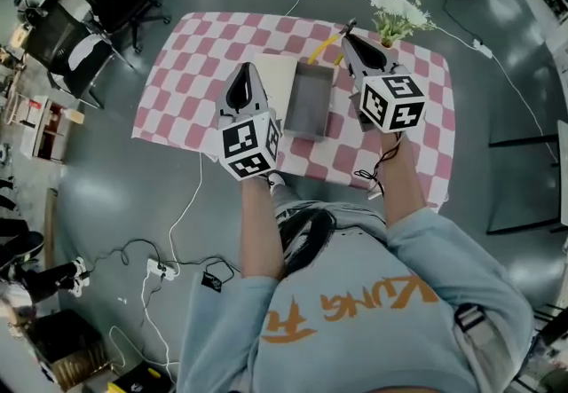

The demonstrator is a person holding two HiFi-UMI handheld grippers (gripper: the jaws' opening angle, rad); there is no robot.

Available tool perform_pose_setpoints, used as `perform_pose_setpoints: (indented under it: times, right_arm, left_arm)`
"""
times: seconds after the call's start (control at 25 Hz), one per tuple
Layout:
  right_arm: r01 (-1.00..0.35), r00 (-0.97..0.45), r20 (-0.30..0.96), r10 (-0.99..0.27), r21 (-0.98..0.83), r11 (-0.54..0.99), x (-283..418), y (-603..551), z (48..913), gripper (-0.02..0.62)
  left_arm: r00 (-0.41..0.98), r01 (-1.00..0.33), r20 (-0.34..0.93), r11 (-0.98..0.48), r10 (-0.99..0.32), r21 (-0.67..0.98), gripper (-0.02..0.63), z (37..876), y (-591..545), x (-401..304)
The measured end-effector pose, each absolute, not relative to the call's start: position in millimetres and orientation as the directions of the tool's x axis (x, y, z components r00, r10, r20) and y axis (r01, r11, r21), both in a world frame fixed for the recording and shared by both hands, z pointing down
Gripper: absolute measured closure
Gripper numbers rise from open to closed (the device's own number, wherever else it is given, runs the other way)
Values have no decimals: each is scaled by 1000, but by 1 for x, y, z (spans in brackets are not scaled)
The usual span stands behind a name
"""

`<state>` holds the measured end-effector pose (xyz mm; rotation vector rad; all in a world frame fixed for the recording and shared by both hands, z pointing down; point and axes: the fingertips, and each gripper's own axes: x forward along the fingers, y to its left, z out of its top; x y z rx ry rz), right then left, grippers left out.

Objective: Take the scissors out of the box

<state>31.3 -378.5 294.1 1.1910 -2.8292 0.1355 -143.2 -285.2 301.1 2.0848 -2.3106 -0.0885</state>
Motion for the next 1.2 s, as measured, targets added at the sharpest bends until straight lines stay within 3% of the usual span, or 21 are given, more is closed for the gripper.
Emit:
perform_pose_setpoints:
  times: [1.2]
  right_arm:
    - [-732, -681, 35, -731, -32, 681, 31, -393, 290, 565]
  left_arm:
    - [-97, -995, -14, 97, -995, 28, 586, 301, -297, -149]
